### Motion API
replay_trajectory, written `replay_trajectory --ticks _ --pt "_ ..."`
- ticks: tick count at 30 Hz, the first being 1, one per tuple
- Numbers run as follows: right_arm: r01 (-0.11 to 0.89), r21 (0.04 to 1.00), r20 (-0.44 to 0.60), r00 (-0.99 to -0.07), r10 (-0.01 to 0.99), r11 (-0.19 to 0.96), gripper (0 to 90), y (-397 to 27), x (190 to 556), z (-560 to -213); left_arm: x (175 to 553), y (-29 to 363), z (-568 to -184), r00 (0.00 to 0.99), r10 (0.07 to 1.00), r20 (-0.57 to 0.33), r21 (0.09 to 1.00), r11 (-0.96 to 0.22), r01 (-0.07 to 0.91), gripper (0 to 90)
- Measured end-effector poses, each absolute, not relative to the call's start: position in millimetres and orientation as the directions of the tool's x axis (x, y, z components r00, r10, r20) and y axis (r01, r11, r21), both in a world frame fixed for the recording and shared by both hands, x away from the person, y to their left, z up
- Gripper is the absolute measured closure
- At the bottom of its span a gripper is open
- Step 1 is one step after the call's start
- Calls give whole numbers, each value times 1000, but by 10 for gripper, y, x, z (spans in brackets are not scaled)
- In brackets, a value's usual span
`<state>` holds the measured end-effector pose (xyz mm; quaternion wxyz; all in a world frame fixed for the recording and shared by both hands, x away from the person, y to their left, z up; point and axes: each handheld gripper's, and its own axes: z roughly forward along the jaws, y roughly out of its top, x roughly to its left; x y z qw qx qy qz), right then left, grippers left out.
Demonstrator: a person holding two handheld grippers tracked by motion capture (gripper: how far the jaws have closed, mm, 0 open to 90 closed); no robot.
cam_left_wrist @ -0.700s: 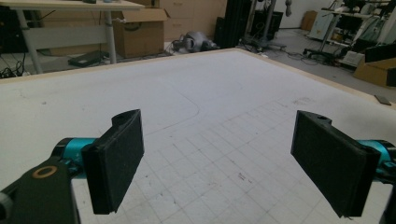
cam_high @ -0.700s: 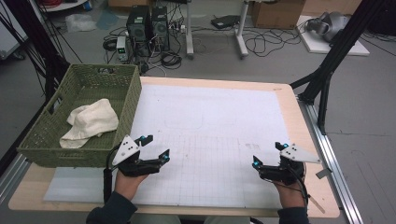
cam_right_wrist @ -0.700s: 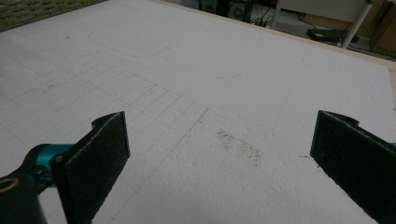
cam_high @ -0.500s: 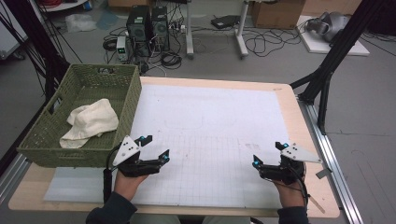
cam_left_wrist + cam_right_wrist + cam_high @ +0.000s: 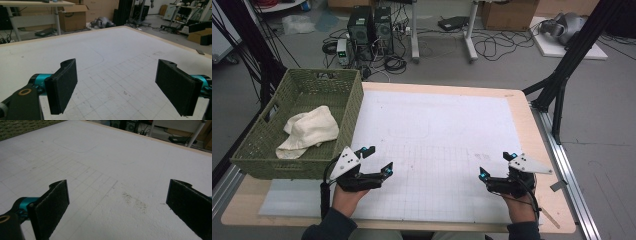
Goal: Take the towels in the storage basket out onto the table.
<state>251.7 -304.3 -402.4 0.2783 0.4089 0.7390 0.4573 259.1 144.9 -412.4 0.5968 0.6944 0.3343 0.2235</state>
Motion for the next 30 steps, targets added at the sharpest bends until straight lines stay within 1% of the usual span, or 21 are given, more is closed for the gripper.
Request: replay_trajectory --ticks 3,9,11,12,13,14,15,17,23,24,26,30 --pt "344 902 -49 -515 855 259 38 -3046 2527 -4034 2590 1441 -4096 678 729 -94 978 -58 198 182" --pt "348 901 -40 -526 849 258 38 -3039 2524 -4038 2570 1457 -4021 681 727 -86 980 -62 189 184" --pt "343 902 -45 -530 847 262 38 -3038 2520 -4040 2580 1494 -3905 682 728 -74 981 -70 181 187" --pt "343 902 -45 -530 847 262 38 -3038 2520 -4040 2580 1494 -3905 682 728 -74 981 -70 181 188" --pt "345 901 -46 -526 849 262 38 -3039 2514 -4041 2589 1525 -3810 679 731 -67 982 -71 173 188" --pt "343 902 -47 -527 849 263 38 -3040 2514 -4042 2589 1525 -3810 679 731 -67 982 -71 173 188" --pt "347 901 -42 -527 849 260 38 -3042 2508 -4041 2592 1572 -3719 678 731 -73 985 -55 165 188" --pt "344 903 -41 -525 850 256 38 -3044 2509 -4039 2598 1600 -3674 679 730 -74 986 -48 160 188" --pt "344 901 -41 -537 842 263 38 -3013 2525 -4047 2694 1785 -3396 665 744 -71 988 -41 150 188" --pt "344 902 -39 -539 842 262 38 -3006 2530 -4049 2728 1855 -3302 664 745 -60 990 -42 137 189" --pt "342 902 -40 -542 840 263 38 -2999 2537 -4047 2747 1888 -3256 660 749 -59 990 -39 133 188" --pt "340 904 -37 -544 838 261 38 -2995 2537 -4044 2870 2111 -3076 648 760 -50 990 -49 134 194"
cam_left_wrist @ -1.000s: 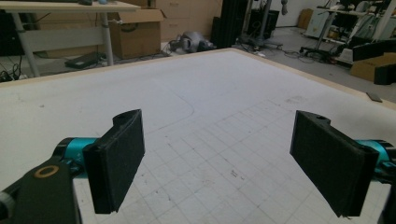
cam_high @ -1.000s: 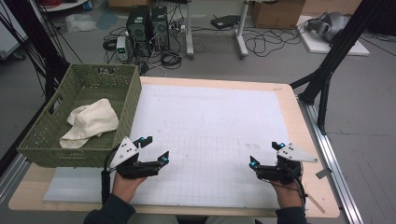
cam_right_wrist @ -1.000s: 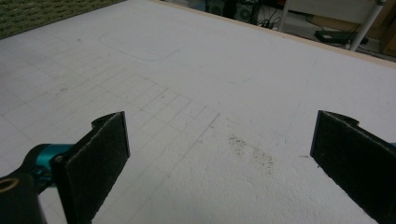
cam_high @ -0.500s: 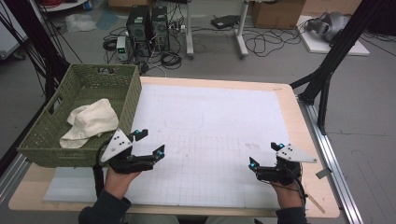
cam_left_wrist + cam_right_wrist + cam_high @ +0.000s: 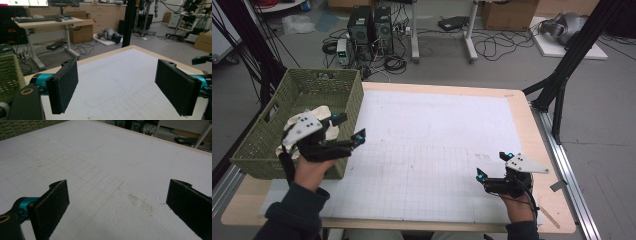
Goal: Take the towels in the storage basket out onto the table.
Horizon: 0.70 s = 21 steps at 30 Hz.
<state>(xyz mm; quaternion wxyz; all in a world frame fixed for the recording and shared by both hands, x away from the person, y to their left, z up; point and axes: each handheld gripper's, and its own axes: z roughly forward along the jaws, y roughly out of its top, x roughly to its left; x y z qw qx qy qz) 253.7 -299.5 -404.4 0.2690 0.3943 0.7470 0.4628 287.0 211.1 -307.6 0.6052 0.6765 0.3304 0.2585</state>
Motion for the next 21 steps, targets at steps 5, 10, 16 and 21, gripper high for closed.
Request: replay_trajectory --ticks 5,10,16,21 --pt "336 905 -38 -548 836 262 38 -2999 2542 -4048 3058 2496 -2925 584 810 -59 985 -46 164 195" --pt "339 904 -36 -551 834 262 38 -2993 2549 -4054 3238 2827 -2893 526 847 -76 978 -39 205 192" --pt "347 900 -34 -548 836 264 38 -2978 2554 -4063 3432 3051 -2987 483 871 -92 963 -44 264 193" --pt "355 895 -36 -545 838 269 38 -2972 2562 -4076 3599 3166 -3126 444 889 -111 946 -42 322 189"
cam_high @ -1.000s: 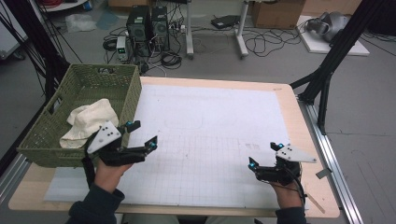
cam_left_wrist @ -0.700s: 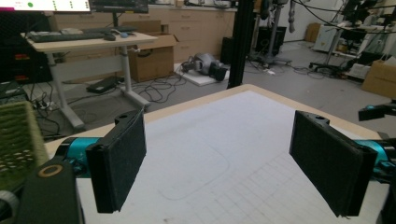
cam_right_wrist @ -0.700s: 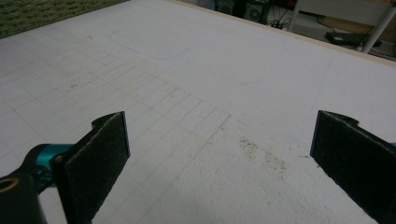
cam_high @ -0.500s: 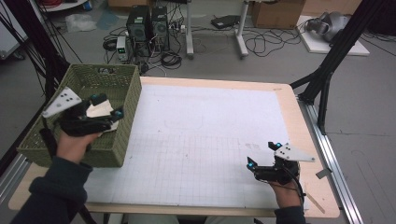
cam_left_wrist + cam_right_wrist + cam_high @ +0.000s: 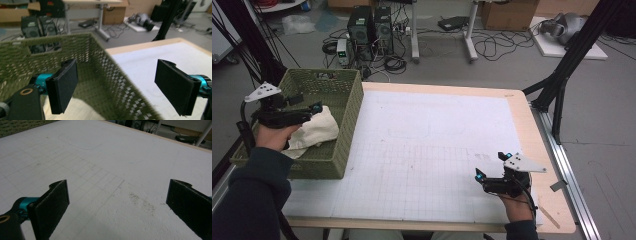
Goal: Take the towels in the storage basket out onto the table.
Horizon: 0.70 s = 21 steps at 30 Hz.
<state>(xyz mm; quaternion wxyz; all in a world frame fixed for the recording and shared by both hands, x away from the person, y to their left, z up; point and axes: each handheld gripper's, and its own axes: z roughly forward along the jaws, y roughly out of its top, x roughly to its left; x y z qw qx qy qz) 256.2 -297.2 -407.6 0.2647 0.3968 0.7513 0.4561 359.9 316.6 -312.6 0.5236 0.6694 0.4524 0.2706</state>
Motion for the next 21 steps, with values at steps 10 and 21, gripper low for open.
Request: replay_trajectory --ticks 10,21 --pt "353 894 -48 -539 841 277 38 -2992 2565 -4081 3915 3370 -3530 291 946 -146 848 -31 529 204" --pt "357 890 -55 -535 843 284 38 -3004 2570 -4093 4095 3362 -3780 190 977 -95 694 -72 717 204"
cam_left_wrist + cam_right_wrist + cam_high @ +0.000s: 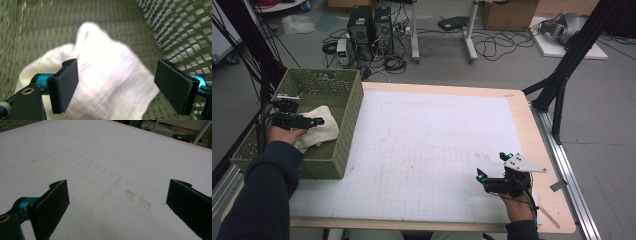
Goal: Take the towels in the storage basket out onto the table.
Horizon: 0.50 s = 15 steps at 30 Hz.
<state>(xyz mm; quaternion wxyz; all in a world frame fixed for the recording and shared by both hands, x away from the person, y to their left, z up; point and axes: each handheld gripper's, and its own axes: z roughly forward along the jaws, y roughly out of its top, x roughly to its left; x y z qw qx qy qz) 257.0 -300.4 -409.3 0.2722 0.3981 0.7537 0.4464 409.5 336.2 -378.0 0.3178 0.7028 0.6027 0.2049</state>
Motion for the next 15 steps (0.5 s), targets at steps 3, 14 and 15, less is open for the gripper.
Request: replay_trajectory --ticks 3,14,15 --pt "357 889 -55 -537 842 286 38 -3001 2569 -4093 4111 3364 -3819 175 981 -84 673 -73 736 210" --pt "366 884 -57 -536 842 292 38 -2989 2568 -4112 4173 3353 -4039 111 994 21 474 -108 874 293" --pt "368 883 -55 -536 843 291 38 -2990 2568 -4114 4179 3341 -4057 127 991 29 454 -127 882 312"
